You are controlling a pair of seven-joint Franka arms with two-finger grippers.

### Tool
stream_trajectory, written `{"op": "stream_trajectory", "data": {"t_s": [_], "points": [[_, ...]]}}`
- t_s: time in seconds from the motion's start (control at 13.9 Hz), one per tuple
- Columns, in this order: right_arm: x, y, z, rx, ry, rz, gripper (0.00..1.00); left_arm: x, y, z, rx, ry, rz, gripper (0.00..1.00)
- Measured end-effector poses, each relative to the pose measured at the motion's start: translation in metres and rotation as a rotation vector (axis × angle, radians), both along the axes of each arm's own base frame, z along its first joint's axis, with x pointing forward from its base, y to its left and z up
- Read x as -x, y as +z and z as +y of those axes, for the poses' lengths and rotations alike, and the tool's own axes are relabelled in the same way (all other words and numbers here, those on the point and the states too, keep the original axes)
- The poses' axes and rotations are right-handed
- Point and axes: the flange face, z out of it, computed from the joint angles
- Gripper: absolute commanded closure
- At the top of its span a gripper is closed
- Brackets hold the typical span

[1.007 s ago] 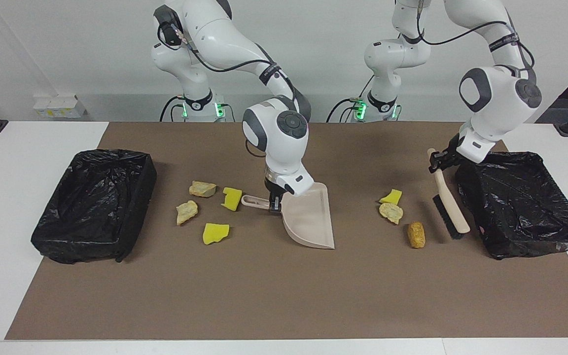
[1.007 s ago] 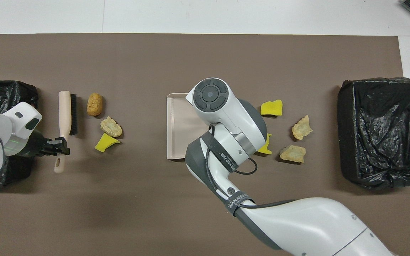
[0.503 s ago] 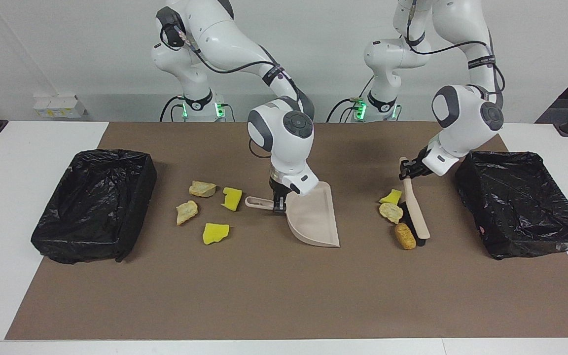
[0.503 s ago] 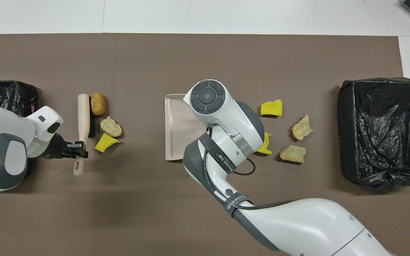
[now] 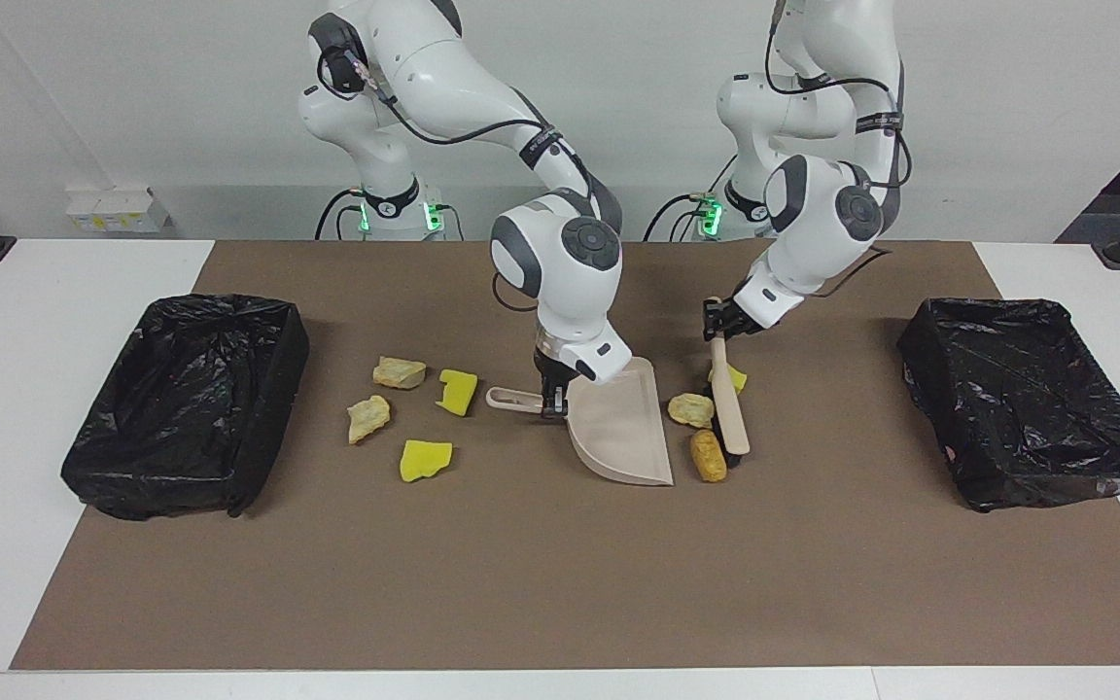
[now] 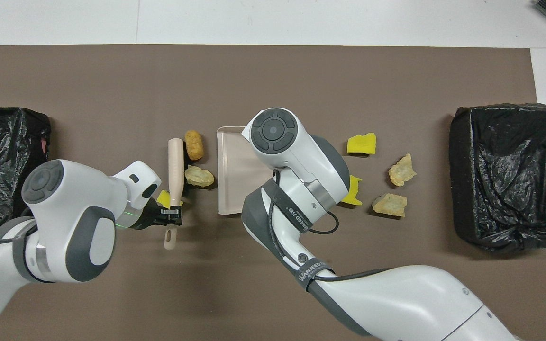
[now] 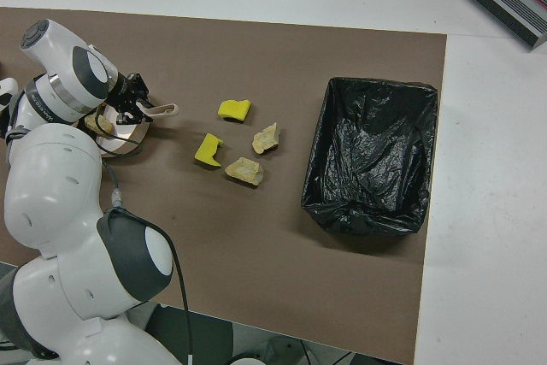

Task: Sweep and dump trash in bin
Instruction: 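Sweep the potato, bread and sponge into the dustpan with the left gripper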

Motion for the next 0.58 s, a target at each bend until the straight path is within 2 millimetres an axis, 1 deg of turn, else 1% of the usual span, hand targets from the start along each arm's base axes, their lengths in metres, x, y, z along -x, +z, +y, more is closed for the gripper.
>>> {"op": "stream_trajectory", "data": {"t_s": [0.22, 0.29, 0.36, 0.43, 0.58], "points": [[0.0, 0.0, 0.0, 0.0, 0.0, 0.0, 1.0, 0.005, 0.007, -0.02, 0.044, -0.003, 0.005, 1.0], [0.0, 0.0, 0.0, 0.0, 0.0, -0.001, 1.0, 0.004, 0.013, -0.023, 0.054, -0.006, 0.006, 1.0], [0.0, 0.0, 0.0, -0.001, 0.001, -0.002, 1.0, 0.002, 0.021, -0.021, 0.061, -0.011, 0.02, 1.0], [0.0, 0.0, 0.0, -0.001, 0.001, -0.002, 1.0, -0.001, 0.033, -0.013, 0.07, -0.005, 0.038, 1.0], [0.0, 0.0, 0.001, -0.002, 0.01, -0.002, 1.0, -0.004, 0.063, 0.018, 0.059, 0.033, 0.089, 1.0]]}}
